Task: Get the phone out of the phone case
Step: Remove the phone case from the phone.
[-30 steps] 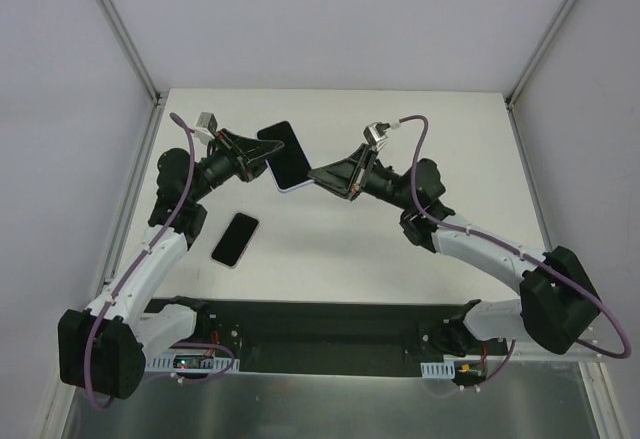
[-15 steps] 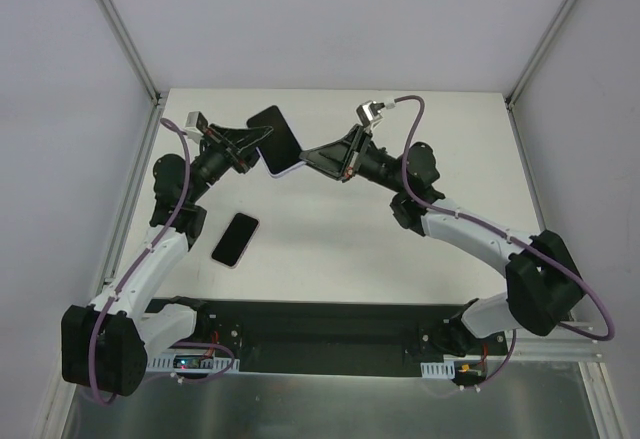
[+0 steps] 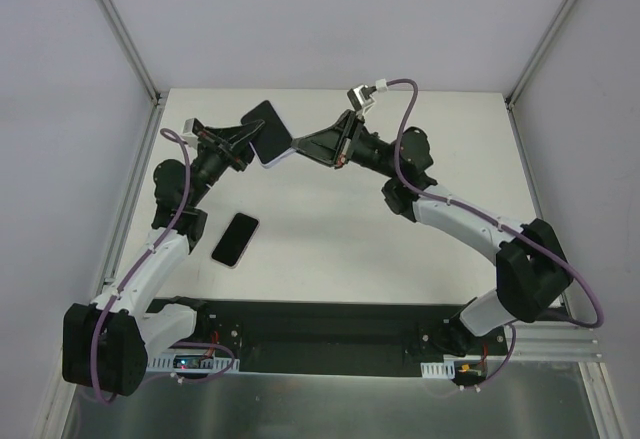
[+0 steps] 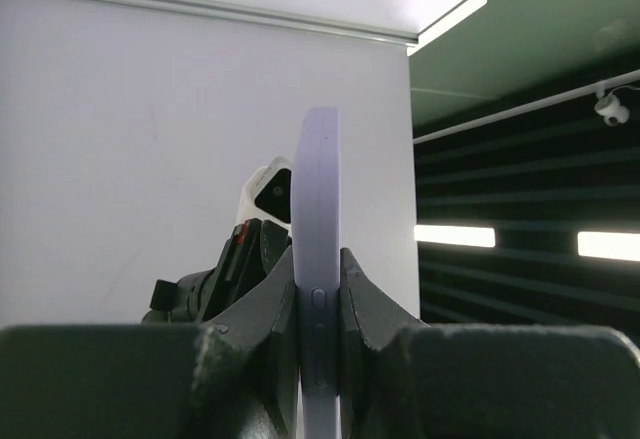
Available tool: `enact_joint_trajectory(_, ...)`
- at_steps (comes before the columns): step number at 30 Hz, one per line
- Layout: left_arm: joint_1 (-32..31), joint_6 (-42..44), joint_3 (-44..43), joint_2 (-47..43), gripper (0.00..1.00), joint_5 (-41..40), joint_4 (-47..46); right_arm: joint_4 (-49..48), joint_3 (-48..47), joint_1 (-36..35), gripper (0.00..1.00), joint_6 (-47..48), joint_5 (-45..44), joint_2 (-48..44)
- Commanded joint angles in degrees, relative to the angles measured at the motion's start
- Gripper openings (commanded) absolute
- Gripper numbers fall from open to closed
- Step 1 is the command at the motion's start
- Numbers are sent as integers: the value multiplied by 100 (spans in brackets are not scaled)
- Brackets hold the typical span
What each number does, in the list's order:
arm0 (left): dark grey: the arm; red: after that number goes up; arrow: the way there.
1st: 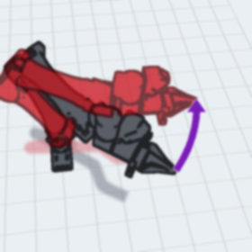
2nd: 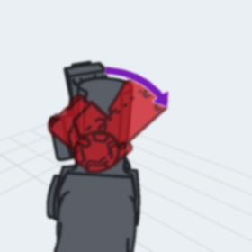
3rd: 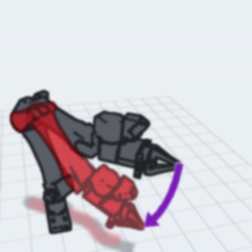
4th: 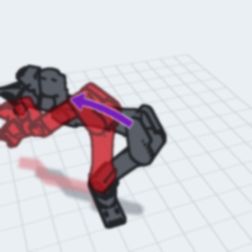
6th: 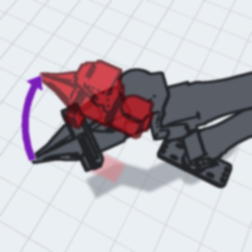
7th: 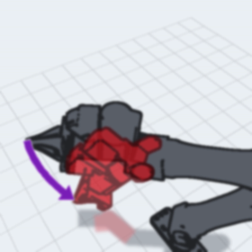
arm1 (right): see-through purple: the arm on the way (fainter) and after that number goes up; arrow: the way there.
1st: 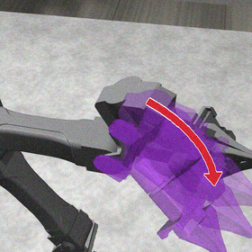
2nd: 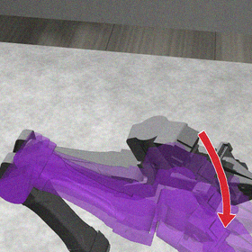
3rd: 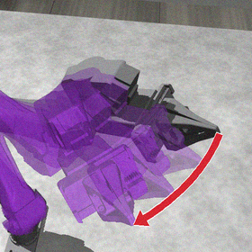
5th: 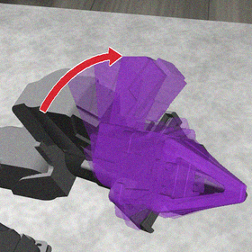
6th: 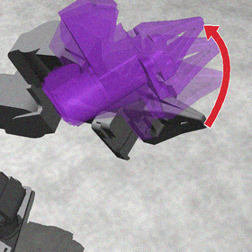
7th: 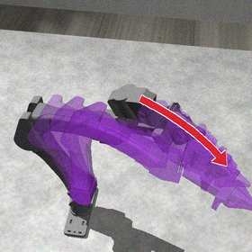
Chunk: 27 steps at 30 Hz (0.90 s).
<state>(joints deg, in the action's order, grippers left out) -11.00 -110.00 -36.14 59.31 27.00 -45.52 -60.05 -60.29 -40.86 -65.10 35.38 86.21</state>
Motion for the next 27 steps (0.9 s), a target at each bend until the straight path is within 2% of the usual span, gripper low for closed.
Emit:
enact_joint_trajectory(1,-77,-154,116,178,0,77,561,-2784,-1080,-273,1,331,224,-88)
enact_joint_trajectory(14,-77,-479,-244,178,0,86,201,-2784,-1600,-405,1,393,259,238)
enact_joint_trajectory(27,-68,-637,-420,-51,0,95,-168,-2784,-1204,-396,1,375,48,282)
